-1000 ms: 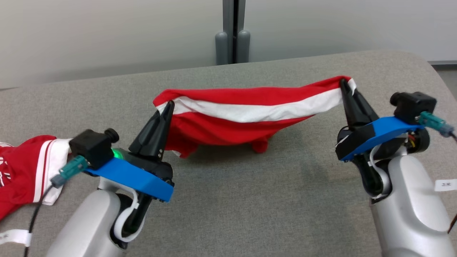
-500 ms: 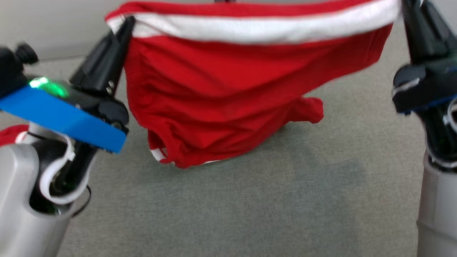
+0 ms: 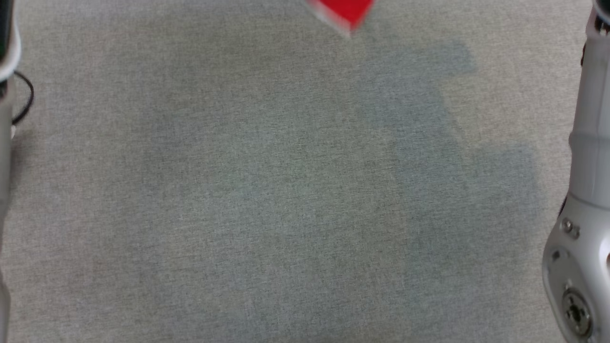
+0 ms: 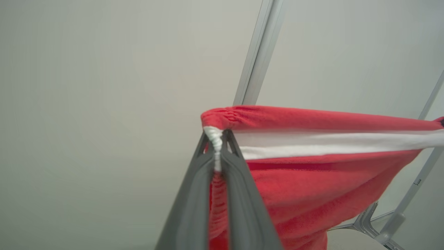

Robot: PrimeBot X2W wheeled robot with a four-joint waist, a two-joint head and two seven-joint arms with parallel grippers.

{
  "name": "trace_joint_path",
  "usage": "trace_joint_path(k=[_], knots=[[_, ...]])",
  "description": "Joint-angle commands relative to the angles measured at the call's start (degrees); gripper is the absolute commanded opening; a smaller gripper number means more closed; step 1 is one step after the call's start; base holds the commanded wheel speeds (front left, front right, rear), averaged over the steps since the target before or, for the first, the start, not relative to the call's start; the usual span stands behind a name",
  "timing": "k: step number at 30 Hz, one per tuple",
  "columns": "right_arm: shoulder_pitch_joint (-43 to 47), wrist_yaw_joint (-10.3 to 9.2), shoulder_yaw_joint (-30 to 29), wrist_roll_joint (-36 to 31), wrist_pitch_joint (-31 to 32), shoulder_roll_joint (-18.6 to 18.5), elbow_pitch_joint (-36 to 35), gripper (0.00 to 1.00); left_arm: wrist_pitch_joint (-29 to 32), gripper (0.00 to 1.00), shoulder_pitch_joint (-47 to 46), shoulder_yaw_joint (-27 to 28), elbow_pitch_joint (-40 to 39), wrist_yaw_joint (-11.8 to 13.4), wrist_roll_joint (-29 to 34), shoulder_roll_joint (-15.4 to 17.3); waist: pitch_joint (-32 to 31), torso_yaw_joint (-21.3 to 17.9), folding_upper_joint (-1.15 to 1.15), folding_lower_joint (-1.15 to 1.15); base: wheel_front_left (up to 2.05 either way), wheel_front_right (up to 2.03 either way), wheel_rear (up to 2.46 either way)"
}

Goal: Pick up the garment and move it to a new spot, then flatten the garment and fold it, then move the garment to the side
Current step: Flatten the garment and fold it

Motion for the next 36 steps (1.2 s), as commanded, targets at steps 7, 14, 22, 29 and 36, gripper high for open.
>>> trace_joint_path(k=[7,14,22,29,36], knots=[[-4.09,-0.06,2.43,-3.87,-9.46,-2.10,8.82,0.00,-8.14,0.00,-5.01,-1.15,7.79,-3.67,2.44,-2.81,-0.39,0.48,0.00,-0.02,0.00,0.00,0.00],[7.46,-0.04,6.29,0.52,-6.88,-2.83,16.87,0.00,-15.13,0.00,5.97,-5.76,14.32,-7.84,2.65,-4.21,-0.89,0.04,0.00,-0.02,0.00,0.00,0.00],[25.47,-0.04,12.25,5.41,1.46,-6.75,19.83,0.00,-14.76,0.00,24.41,-14.53,18.86,-9.31,-2.24,-4.97,-4.97,0.41,0.00,-0.02,0.00,0.00,0.00],[40.82,-0.04,13.05,7.26,14.67,-13.01,7.31,0.00,-8.58,0.00,39.61,-18.77,10.13,-9.17,-8.76,-0.08,-10.93,1.54,0.00,-0.02,0.00,0.00,0.00],[59.61,-0.09,5.25,6.14,33.91,-16.05,-17.80,0.00,0.52,0.00,52.30,-20.37,-7.74,-3.50,-12.21,8.33,-15.10,2.37,0.00,-0.02,0.00,0.00,0.00]])
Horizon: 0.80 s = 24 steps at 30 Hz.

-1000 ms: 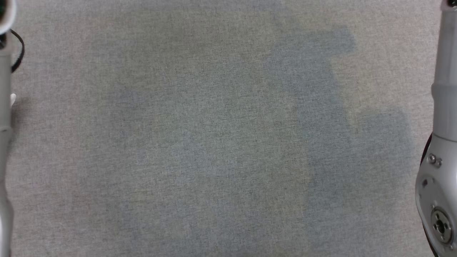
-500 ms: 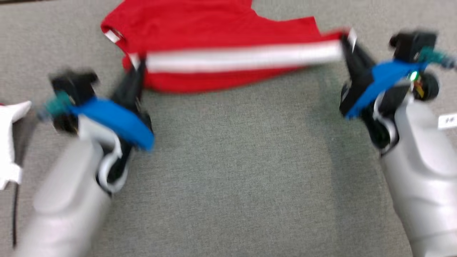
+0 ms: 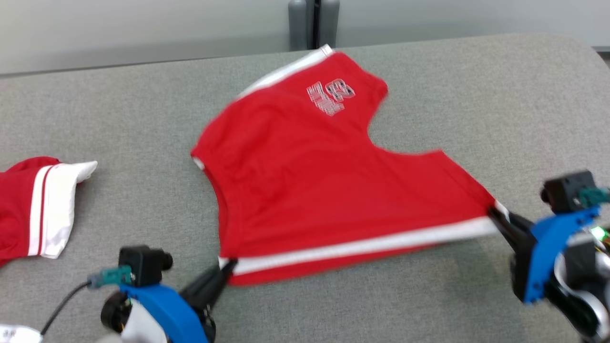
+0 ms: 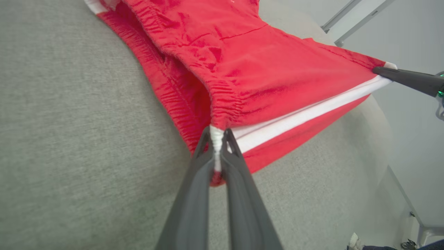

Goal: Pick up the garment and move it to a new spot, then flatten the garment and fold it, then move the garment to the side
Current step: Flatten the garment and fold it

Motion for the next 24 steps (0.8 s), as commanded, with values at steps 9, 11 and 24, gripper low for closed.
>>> trace_joint_path(k=[9,11,24], knots=[[17.31,-0.06,-12.75,-3.84,21.10,3.44,-29.87,0.00,7.11,0.00,10.98,0.21,-23.11,9.63,-5.54,6.05,-0.54,0.97,0.00,0.02,0.00,0.00,0.00],[15.60,-0.06,-12.78,-4.06,21.90,3.70,-31.46,0.00,6.87,0.00,10.56,1.07,-24.66,10.15,-6.48,5.49,0.17,1.25,0.00,0.02,0.00,0.00,0.00],[-14.65,-0.05,-2.57,-3.00,17.75,1.54,-11.92,0.00,5.75,0.00,-4.25,5.41,-14.24,7.53,-10.01,-3.05,6.96,5.96,0.00,0.02,0.00,0.00,0.00]])
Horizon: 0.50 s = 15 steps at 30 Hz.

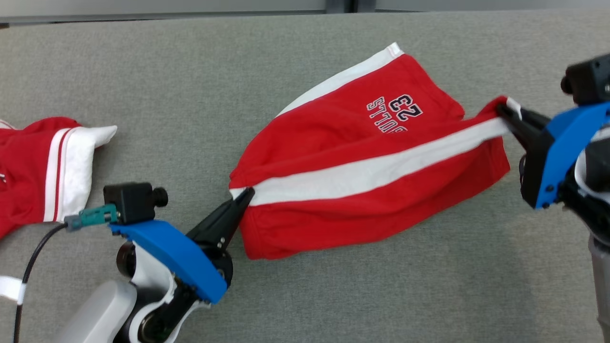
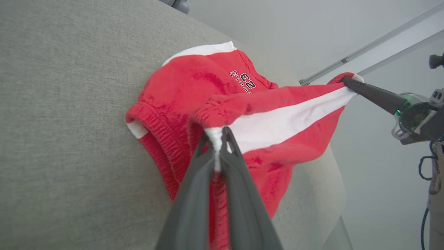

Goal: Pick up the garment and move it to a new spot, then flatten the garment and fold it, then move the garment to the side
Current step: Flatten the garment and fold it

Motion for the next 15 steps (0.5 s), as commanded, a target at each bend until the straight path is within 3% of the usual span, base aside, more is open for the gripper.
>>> trace_joint_path(k=[1,7,15], knots=[[-2.07,0.01,0.26,-0.35,-0.60,-0.34,1.43,0.00,-0.21,0.00,-1.93,0.18,0.94,-0.30,-0.18,-0.68,1.99,2.04,0.00,-0.01,0.00,0.00,0.00],[-14.54,0.01,1.27,-2.75,-5.07,-1.13,13.92,0.00,-2.61,0.00,-10.03,1.16,10.49,-1.24,0.00,-6.98,5.41,6.35,0.00,-0.01,0.00,0.00,0.00],[-22.60,0.02,0.95,-6.15,-11.81,0.33,26.24,0.00,-6.21,0.00,-15.22,0.77,19.36,-3.47,0.06,-13.38,8.39,9.44,0.00,-0.01,0.00,0.00,0.00]])
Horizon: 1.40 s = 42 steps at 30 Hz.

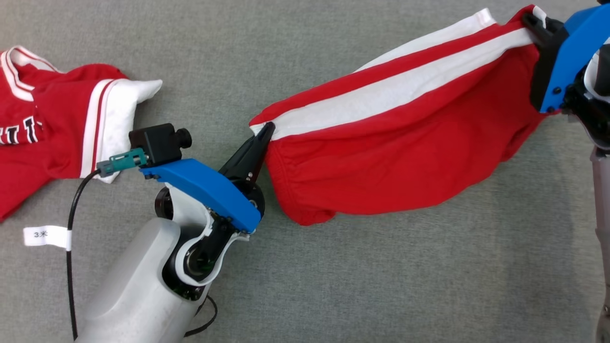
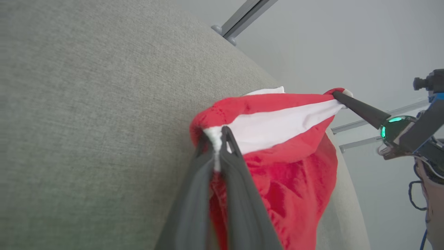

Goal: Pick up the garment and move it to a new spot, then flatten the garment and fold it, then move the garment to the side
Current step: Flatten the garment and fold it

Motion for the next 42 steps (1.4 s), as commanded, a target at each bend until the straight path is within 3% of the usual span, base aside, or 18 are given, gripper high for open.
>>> trace_joint_path(k=[1,4,5,6,7,8,14,19,25,31,39,42], knots=[[-1.30,0.03,-0.26,-0.32,-0.79,0.10,0.95,0.00,-0.55,0.00,-1.28,0.23,0.72,-0.58,0.03,-0.25,0.95,0.88,0.00,-0.01,0.00,0.00,0.00],[-2.87,0.03,-0.40,-1.36,-3.07,0.35,4.37,0.00,-1.49,0.00,-2.05,0.02,3.16,-1.57,0.23,-1.42,1.49,1.19,0.00,-0.01,0.00,0.00,0.00],[-3.27,0.02,-0.32,-1.69,-3.74,0.53,5.35,0.12,-1.71,0.00,-2.39,-0.12,3.82,-1.88,0.44,-1.63,1.64,1.21,0.00,-0.01,0.00,0.00,0.00],[-3.56,0.03,-0.26,-1.78,-4.41,0.82,6.22,0.44,-1.94,0.15,-2.64,-0.24,4.37,-2.06,0.51,-1.87,1.71,1.21,0.00,-0.01,0.00,0.00,0.00],[-4.09,0.03,-0.47,-1.81,-5.45,1.01,7.06,1.00,-2.12,0.67,-2.73,-0.35,4.94,-2.41,0.62,-2.07,1.79,1.21,0.00,-0.01,0.00,0.00,0.00],[-4.50,0.03,-0.52,-1.86,-6.26,1.08,7.79,1.00,-2.35,1.00,-2.70,-0.45,5.27,-2.74,0.52,-2.42,1.82,1.18,0.00,-0.01,0.00,0.00,0.00],[-4.29,0.03,0.04,-0.61,-10.34,0.80,11.19,1.00,-4.30,1.00,-1.79,-0.59,6.11,-4.72,0.84,-2.85,0.25,0.81,0.00,-0.01,0.00,0.00,0.00],[-1.34,0.03,0.89,1.41,-11.44,-0.51,11.92,1.00,-7.74,1.00,1.12,0.07,5.42,-6.17,1.97,-1.11,-2.53,0.11,0.00,-0.01,0.00,0.00,0.00],[2.46,0.03,-0.22,3.10,-12.51,-2.11,12.15,1.00,-15.60,1.00,3.71,2.10,6.91,-6.80,5.23,0.56,-4.82,0.28,0.00,-0.01,0.00,0.00,0.00],[5.13,0.03,-2.18,4.25,-11.98,-2.37,12.82,1.00,-23.08,1.00,1.50,3.11,11.09,-6.26,15.40,1.44,-4.09,1.53,0.00,-0.01,0.00,0.00,0.00],[2.86,0.03,-5.19,2.74,-12.82,-0.77,15.98,1.00,-23.66,1.00,1.50,10.12,10.96,-6.20,33.53,-1.73,-1.29,3.71,0.00,-0.01,0.00,0.00,0.00],[2.23,0.02,-6.24,1.51,-12.46,-0.66,18.42,1.00,-23.68,1.00,2.49,11.76,11.01,-6.85,37.32,-3.29,-0.68,4.46,0.00,-0.01,0.00,0.00,0.00]])
